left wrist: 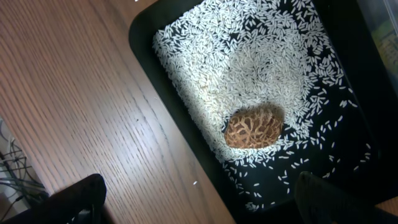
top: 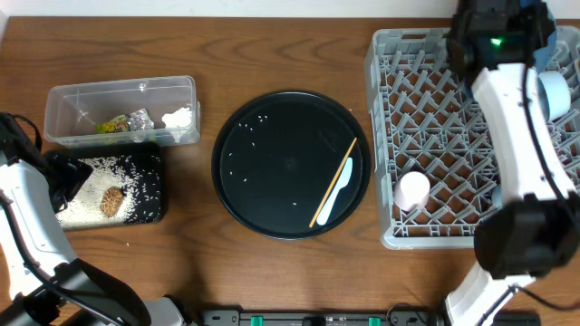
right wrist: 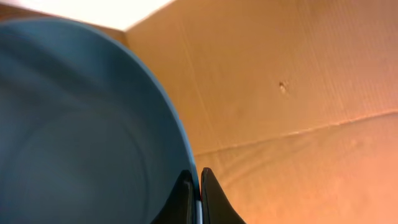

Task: Sort waste into correct bins and load items into the dishwasher rack
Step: 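Lift the blue plate and carry it right into the rack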

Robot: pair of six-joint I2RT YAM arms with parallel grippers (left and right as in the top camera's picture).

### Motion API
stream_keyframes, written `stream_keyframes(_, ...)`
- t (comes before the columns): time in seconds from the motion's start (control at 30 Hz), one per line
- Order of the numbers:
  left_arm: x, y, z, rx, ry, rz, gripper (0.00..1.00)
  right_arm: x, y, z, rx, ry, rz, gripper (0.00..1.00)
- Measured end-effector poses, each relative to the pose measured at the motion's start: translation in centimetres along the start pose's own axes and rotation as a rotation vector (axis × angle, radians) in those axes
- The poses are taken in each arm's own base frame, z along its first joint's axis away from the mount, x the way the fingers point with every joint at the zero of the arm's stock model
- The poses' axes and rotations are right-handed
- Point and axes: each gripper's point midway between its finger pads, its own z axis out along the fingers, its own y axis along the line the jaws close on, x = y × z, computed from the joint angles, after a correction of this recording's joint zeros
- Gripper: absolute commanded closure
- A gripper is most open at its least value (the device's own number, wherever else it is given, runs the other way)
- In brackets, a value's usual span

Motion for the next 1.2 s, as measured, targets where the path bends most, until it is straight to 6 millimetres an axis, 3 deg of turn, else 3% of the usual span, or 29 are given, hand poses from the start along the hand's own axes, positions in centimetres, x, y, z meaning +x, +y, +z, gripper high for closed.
stream_keyframes(0.13,0.0,0.0,0.0,0.000,0.000,0.000,0.02,0.7,2.9,1.5,0.044,0.048,-0.074,0.99)
stream_keyframes(0.23,0.0,0.0,0.0,0.001,0.000,0.000,0.02,0.9,3.7,2.5,0.086,0.073,-0.100,0.99)
stream_keyframes(0.63,0.0,0.0,0.0,0.000,0.000,0.000,0.02,-0.7,1.0,3.4,0.190,0.084,-0.131,0.99)
stream_keyframes(0.9,0.0,0.0,0.0,0.000,-0.001,0.000,0.02,1.0,2.5,3.3,0.139,0.117,-0.322,0.99)
stream_keyframes(1.2,0.0,0.0,0.0,0.000,-0.001,0.000,0.02,2.0,3.3,3.1,0.103,0.126,-0.359,0.99)
